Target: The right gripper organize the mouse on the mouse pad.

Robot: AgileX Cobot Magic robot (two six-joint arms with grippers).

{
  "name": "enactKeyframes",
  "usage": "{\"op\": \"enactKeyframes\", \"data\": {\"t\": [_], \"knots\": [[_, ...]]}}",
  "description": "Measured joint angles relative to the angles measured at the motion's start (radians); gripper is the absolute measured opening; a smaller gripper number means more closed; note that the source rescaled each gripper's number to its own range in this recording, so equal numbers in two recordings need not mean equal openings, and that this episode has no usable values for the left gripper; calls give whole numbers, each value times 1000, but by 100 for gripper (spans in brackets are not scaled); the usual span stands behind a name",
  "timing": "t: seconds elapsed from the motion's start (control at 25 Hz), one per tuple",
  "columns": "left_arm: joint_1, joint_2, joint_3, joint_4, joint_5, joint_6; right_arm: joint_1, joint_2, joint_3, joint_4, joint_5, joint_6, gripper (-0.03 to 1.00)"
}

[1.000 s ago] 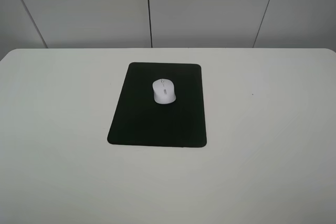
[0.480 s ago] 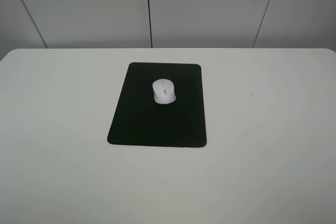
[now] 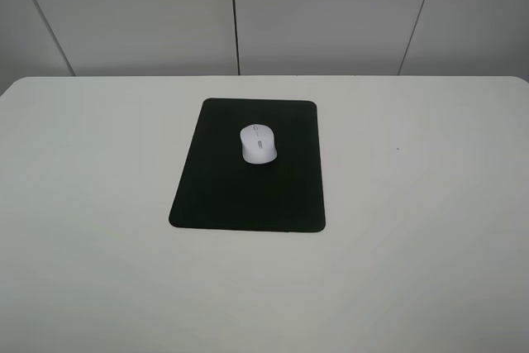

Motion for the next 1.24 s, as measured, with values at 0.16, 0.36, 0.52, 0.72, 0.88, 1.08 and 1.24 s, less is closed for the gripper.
{"op": "enactKeyframes", "data": {"t": [0.16, 0.36, 0.52, 0.72, 0.88, 1.08, 1.24], "knots": [[0, 0, 0, 0, 0, 0, 0, 0, 0, 0, 0, -3, 79], [0, 0, 0, 0, 0, 0, 0, 0, 0, 0, 0, -3, 79], [0, 0, 0, 0, 0, 0, 0, 0, 0, 0, 0, -3, 79], [0, 0, 0, 0, 0, 0, 0, 0, 0, 0, 0, -3, 79], [0, 0, 0, 0, 0, 0, 0, 0, 0, 0, 0, -3, 79], [0, 0, 0, 0, 0, 0, 0, 0, 0, 0, 0, -3, 79], [0, 0, 0, 0, 0, 0, 0, 0, 0, 0, 0, -3, 79]]}}
